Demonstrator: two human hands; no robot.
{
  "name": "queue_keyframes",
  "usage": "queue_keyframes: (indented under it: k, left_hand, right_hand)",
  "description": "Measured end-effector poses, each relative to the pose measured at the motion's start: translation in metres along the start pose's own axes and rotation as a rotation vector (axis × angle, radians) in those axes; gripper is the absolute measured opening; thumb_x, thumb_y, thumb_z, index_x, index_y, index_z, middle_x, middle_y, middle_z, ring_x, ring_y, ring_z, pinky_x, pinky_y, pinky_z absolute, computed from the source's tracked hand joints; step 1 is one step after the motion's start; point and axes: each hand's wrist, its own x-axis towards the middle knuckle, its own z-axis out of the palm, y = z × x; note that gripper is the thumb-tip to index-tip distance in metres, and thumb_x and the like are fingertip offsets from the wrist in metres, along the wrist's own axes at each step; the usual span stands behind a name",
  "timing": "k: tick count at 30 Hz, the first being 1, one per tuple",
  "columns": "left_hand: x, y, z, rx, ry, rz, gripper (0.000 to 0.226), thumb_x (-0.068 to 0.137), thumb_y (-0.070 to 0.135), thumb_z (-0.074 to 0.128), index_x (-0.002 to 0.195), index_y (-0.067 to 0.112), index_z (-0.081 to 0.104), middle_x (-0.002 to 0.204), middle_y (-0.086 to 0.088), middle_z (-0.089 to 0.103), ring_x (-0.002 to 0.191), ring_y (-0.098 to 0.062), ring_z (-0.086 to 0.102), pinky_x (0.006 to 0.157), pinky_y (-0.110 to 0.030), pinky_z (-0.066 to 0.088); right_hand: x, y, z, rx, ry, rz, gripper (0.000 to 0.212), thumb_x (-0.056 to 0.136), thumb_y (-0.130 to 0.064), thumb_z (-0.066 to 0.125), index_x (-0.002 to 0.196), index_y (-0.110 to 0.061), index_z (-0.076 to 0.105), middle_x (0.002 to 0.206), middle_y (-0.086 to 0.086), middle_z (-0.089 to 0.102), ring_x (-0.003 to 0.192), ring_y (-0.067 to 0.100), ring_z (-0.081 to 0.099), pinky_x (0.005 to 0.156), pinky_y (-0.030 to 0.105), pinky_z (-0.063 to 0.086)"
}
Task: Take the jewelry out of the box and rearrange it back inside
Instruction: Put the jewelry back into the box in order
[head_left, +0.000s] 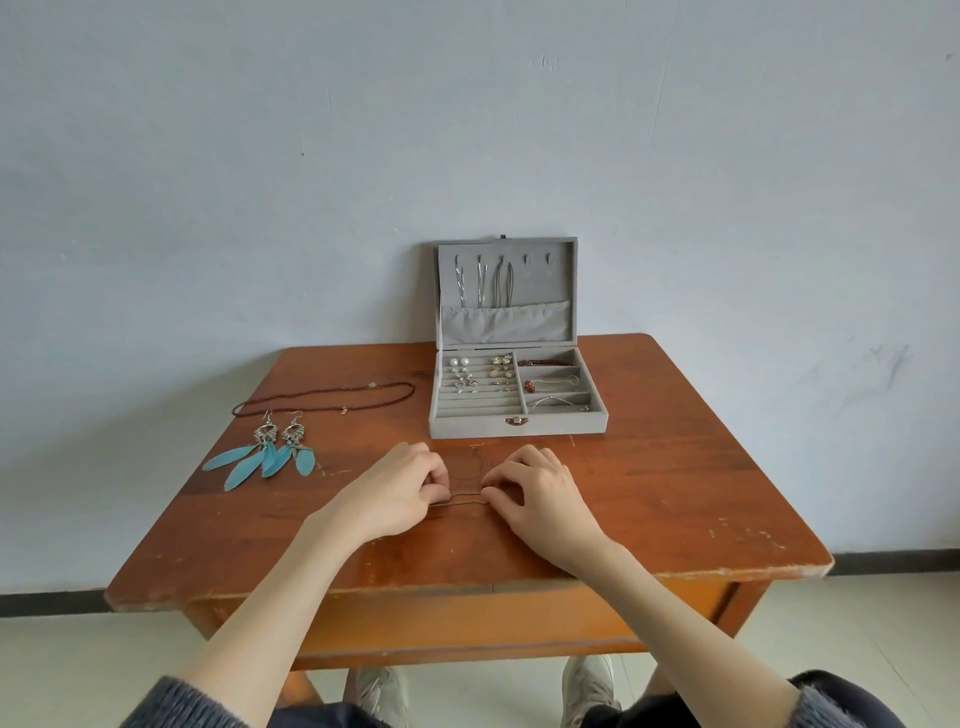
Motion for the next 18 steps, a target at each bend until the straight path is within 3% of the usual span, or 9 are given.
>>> queue_keyframes:
  k: [2,5,9,14,18]
  left_hand:
    - [-0.001,0.005,-0.002,-0.022,0.002,0.025,0.01,0.096,0.026,0.045,0.089,0.025,0.052,0.104,0.007,0.048,0.099,-0.01,0.043,0.083,-0.023,0.032]
    - [-0.004,0.015,-0.008,-0.127,0.008,0.033,0.011,0.097,0.029,0.043,0.087,0.029,0.048,0.105,0.007,0.053,0.093,-0.014,0.051,0.079,-0.026,0.038]
    - [-0.005,0.024,-0.016,-0.278,0.038,0.066,0.012,0.096,0.025,0.045,0.085,0.025,0.051,0.089,0.012,0.067,0.098,-0.015,0.061,0.084,-0.032,0.045]
    - [0.002,0.029,-0.021,-0.467,0.057,0.062,0.01,0.094,0.024,0.05,0.086,0.023,0.057,0.083,0.009,0.068,0.097,-0.003,0.056,0.091,-0.028,0.038]
    - [0.01,0.035,-0.024,-0.556,0.1,0.095,0.007,0.09,0.021,0.057,0.086,0.021,0.062,0.081,0.007,0.066,0.085,-0.004,0.06,0.087,-0.023,0.043]
  right_hand:
    - [0.0,0.0,0.0,0.031,-0.006,0.008,0.024,0.089,-0.036,0.057,0.106,-0.024,0.068,0.106,-0.005,0.055,0.104,0.014,0.043,0.094,0.027,0.034]
    - [0.001,0.0,-0.002,0.067,-0.026,0.011,0.022,0.088,-0.038,0.059,0.102,-0.025,0.07,0.105,-0.007,0.056,0.1,0.012,0.041,0.09,0.026,0.031]
    - [0.002,0.0,-0.006,0.153,-0.05,0.03,0.013,0.088,-0.027,0.059,0.087,-0.02,0.07,0.1,-0.006,0.061,0.098,0.014,0.046,0.09,0.03,0.035]
    - [0.002,0.0,-0.011,0.291,-0.115,0.066,0.02,0.09,-0.021,0.05,0.105,-0.026,0.063,0.099,-0.011,0.068,0.102,0.012,0.051,0.099,0.034,0.031]
    - [0.003,0.004,-0.013,0.403,-0.173,0.052,0.011,0.085,-0.031,0.059,0.093,-0.031,0.066,0.085,-0.015,0.07,0.091,0.006,0.061,0.101,0.044,0.037]
